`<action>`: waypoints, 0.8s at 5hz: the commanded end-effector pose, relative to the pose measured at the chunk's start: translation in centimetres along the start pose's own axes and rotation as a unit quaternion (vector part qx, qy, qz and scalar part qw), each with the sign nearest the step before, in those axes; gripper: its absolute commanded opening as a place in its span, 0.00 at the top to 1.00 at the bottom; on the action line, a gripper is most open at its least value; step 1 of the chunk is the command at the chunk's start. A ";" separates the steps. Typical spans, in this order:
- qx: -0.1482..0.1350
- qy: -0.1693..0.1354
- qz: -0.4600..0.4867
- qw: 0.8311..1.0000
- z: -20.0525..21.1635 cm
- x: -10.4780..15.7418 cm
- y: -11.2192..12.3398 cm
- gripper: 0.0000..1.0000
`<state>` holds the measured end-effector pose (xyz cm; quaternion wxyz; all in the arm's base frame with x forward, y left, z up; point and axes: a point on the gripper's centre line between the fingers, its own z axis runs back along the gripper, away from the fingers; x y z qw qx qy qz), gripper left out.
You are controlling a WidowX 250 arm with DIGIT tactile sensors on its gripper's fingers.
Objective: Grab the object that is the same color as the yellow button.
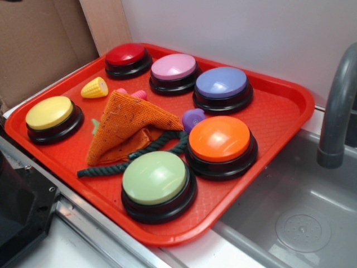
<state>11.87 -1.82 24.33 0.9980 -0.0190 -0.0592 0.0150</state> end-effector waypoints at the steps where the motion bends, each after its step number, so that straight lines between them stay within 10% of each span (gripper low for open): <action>1: 0.000 0.000 0.000 1.000 0.0 0.0 0.0 0.00; 4: -0.006 -0.039 -0.032 0.999 -4.7 5.6 6.3 0.00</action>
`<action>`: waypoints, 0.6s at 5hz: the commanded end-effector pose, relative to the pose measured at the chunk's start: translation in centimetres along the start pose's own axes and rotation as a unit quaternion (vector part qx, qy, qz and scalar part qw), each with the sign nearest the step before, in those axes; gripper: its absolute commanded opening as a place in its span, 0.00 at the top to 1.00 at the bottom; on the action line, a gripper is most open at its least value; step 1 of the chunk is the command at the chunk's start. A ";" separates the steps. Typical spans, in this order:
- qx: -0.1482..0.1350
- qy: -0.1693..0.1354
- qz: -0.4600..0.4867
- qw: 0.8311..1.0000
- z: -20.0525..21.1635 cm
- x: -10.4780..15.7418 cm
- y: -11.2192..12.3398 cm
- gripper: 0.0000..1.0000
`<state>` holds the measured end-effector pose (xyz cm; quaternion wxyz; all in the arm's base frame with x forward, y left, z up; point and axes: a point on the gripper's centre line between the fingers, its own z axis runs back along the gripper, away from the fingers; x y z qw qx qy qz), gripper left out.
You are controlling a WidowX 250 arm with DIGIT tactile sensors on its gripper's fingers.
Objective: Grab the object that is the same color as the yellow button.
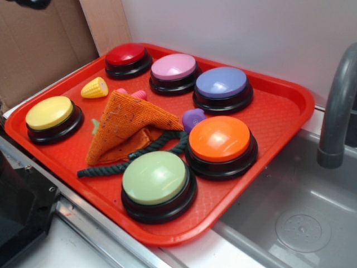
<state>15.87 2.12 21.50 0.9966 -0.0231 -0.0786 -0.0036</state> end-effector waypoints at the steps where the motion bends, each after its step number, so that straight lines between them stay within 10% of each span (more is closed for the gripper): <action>1: -0.001 -0.038 -0.014 0.999 -4.5 3.1 5.7 0.00; 3: -0.002 -0.060 -0.035 0.998 -10.4 4.8 9.7 0.00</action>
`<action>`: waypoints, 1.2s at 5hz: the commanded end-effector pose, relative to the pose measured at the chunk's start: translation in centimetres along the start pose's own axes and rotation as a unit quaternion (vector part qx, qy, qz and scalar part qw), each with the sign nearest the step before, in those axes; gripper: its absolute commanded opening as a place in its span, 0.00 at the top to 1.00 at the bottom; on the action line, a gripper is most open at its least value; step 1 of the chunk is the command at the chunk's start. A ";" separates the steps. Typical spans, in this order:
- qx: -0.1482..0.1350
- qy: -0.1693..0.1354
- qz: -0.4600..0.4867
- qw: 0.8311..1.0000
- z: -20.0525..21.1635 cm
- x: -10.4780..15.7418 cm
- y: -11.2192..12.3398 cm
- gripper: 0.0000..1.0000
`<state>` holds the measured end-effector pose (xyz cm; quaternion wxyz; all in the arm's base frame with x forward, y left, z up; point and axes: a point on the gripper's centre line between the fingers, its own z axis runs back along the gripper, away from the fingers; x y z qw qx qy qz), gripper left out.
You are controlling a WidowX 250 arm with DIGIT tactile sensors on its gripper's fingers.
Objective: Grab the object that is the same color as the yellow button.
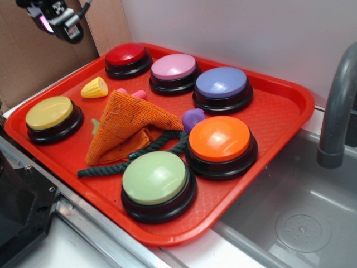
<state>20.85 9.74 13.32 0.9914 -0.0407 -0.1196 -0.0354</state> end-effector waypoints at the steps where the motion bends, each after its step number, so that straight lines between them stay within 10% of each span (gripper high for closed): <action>1: 0.060 0.004 0.026 0.998 -4.4 0.9 3.3 0.00; 5: 0.052 0.058 0.008 0.997 -10.1 0.9 3.9 0.00; 6: 0.053 0.056 0.007 0.997 -10.2 1.0 3.9 0.90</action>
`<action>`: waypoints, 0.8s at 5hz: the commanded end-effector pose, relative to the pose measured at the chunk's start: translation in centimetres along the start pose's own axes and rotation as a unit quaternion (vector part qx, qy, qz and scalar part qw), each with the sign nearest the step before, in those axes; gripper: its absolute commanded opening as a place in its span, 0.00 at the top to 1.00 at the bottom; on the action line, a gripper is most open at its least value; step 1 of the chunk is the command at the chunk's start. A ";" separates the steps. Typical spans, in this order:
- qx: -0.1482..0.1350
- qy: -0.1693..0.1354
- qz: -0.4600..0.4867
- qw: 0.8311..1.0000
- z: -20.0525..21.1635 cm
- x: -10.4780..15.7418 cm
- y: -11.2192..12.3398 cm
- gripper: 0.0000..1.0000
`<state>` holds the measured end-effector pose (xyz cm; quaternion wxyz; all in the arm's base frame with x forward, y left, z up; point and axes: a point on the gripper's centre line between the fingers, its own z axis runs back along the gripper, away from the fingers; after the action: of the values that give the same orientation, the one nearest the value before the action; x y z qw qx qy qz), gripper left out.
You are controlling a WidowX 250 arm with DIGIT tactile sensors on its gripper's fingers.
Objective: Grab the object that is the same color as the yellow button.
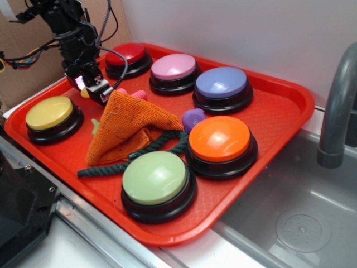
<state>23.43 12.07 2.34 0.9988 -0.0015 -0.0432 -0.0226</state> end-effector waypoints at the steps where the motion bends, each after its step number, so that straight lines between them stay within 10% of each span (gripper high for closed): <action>1: 0.021 -0.021 0.002 1.000 0.8 1.3 0.6 1.00; 4: 0.015 -0.046 0.071 0.996 4.5 1.1 -0.2 1.00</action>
<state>23.49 11.60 5.51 0.9965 -0.0048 -0.0663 0.0505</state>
